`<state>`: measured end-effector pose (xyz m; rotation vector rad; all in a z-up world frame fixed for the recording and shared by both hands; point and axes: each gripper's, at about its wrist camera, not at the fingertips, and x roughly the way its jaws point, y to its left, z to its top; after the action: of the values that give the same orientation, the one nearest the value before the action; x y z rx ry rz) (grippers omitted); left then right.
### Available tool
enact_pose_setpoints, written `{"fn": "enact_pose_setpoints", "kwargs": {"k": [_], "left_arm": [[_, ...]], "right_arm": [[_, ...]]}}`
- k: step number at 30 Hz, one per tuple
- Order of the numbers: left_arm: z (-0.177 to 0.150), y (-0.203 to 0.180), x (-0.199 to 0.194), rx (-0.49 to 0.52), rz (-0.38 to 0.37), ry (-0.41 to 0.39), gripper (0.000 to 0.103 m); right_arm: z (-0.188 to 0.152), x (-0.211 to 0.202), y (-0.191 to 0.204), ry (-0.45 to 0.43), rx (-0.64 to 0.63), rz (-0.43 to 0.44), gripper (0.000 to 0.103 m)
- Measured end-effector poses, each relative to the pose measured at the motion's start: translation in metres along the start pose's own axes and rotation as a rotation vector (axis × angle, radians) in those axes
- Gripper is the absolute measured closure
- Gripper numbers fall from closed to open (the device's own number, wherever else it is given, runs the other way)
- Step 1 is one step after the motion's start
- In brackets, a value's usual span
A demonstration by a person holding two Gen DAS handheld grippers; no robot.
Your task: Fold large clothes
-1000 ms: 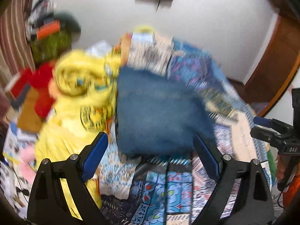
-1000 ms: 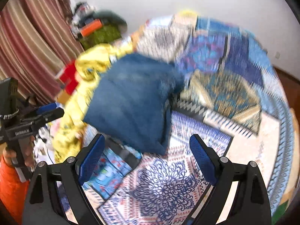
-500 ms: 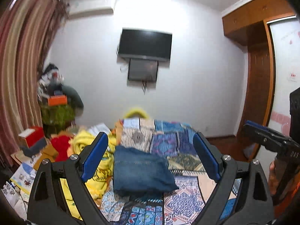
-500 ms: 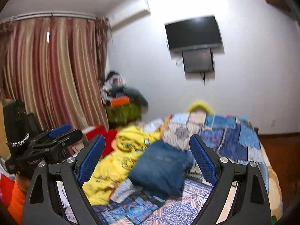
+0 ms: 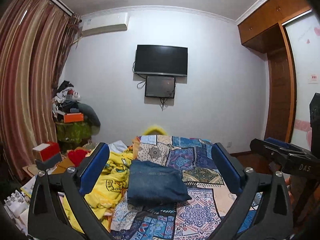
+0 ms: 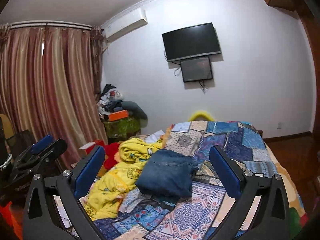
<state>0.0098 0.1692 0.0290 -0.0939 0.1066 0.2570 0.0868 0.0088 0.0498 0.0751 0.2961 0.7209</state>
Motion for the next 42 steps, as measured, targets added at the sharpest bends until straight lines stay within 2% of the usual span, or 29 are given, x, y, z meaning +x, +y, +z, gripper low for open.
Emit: {"fn": "enact_pose_setpoints", "kwargs": {"k": [13, 42], "left_arm": [[-0.009, -0.013, 0.000, 0.028, -0.008, 0.021, 0.001], [-0.014, -0.011, 0.010, 0.022, -0.005, 0.071, 0.001]], "right_arm": [[-0.005, -0.011, 0.001, -0.006, -0.015, -0.008, 0.000], [-0.004, -0.017, 0.003, 0.006, -0.056, -0.044, 0.000]]}}
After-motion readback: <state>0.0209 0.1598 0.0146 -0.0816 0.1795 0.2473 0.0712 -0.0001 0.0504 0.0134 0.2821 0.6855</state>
